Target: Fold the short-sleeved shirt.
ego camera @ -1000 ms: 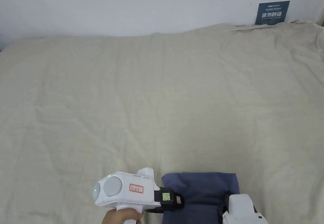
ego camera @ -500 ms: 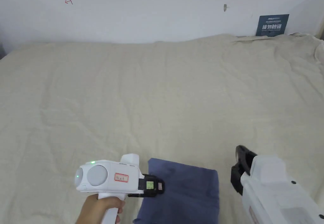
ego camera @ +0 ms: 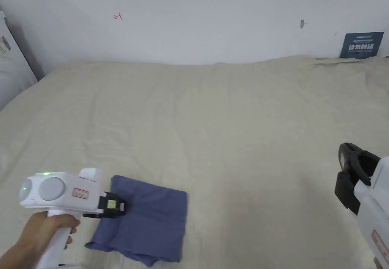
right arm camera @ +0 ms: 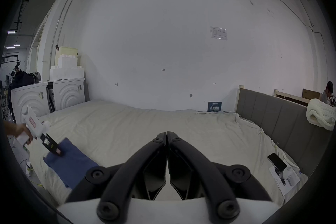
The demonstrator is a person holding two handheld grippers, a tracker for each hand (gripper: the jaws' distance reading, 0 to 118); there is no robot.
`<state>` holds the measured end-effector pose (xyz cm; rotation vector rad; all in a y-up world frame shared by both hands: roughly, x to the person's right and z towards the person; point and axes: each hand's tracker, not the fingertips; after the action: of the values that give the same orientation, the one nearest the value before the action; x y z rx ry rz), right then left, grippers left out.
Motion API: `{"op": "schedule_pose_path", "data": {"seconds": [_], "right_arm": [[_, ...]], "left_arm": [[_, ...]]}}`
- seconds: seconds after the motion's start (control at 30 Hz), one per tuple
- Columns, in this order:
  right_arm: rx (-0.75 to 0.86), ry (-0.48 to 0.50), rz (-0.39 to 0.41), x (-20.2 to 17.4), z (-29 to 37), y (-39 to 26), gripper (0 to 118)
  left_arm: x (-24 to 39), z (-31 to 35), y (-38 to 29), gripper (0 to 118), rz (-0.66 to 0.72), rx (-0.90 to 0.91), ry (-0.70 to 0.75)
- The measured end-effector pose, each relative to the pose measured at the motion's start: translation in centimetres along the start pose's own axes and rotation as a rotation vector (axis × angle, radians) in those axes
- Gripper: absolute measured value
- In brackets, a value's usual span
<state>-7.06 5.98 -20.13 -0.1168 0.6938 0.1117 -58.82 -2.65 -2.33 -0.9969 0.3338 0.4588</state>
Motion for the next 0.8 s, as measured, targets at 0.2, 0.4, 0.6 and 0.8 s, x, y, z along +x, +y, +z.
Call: {"op": "schedule_pose_path", "data": {"seconds": [0.2, 0.4, 0.6, 0.8], "right_arm": [[-0.021, -0.018, -0.003, -0.4, -1.4, -0.4, 0], [-0.048, -0.034, -0.020, -0.6, -3.0, -1.1, 0], [-0.080, -0.052, -0.025, -0.7, -3.2, -1.7, 0], [-0.104, -0.064, -0.023, -0.3, -3.2, -2.0, 0]], "left_arm": [[-8.2, 2.5, 1.8, 19, 0.073, -0.024, 0.151], [-12.9, 1.0, 2.0, 19, 0.120, -0.071, 0.203], [-13.2, -1.4, 2.1, 19, 0.135, -0.098, 0.291], [-13.2, -3.3, 0.8, 25, 0.149, -0.087, 0.360]]}}
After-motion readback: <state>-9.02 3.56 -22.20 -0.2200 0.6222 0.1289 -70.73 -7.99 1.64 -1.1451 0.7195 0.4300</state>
